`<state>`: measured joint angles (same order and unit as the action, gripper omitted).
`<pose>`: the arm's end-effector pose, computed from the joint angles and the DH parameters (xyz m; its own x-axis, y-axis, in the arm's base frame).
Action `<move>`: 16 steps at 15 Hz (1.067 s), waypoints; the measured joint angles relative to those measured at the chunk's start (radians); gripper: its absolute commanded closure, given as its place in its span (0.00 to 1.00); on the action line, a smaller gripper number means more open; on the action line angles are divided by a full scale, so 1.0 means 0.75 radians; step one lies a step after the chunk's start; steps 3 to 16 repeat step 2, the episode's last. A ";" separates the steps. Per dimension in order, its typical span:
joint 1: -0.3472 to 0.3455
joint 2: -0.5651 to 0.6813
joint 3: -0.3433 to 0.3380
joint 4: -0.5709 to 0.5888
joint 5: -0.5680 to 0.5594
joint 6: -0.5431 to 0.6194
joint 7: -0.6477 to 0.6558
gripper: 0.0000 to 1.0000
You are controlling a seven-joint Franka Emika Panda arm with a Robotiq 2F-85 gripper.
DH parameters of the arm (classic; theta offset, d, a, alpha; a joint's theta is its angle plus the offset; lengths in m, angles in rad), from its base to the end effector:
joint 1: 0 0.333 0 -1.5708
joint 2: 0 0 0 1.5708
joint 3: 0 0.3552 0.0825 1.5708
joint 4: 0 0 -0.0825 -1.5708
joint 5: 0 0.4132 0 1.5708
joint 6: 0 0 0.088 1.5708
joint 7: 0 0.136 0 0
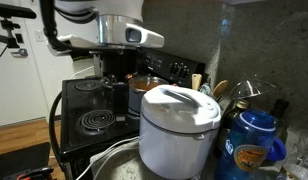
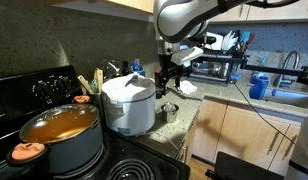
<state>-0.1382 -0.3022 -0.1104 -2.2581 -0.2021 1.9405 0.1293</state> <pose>0.4541 -0.1375 0.4808 0.9559 -0.2936 -0.0016 -0.2898 -0.9444 0.1552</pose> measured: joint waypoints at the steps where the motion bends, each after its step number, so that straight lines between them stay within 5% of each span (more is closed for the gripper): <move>1: -0.001 0.000 0.000 0.000 0.000 0.001 0.000 0.00; 16: -0.001 0.003 0.000 0.000 0.000 0.001 0.000 0.00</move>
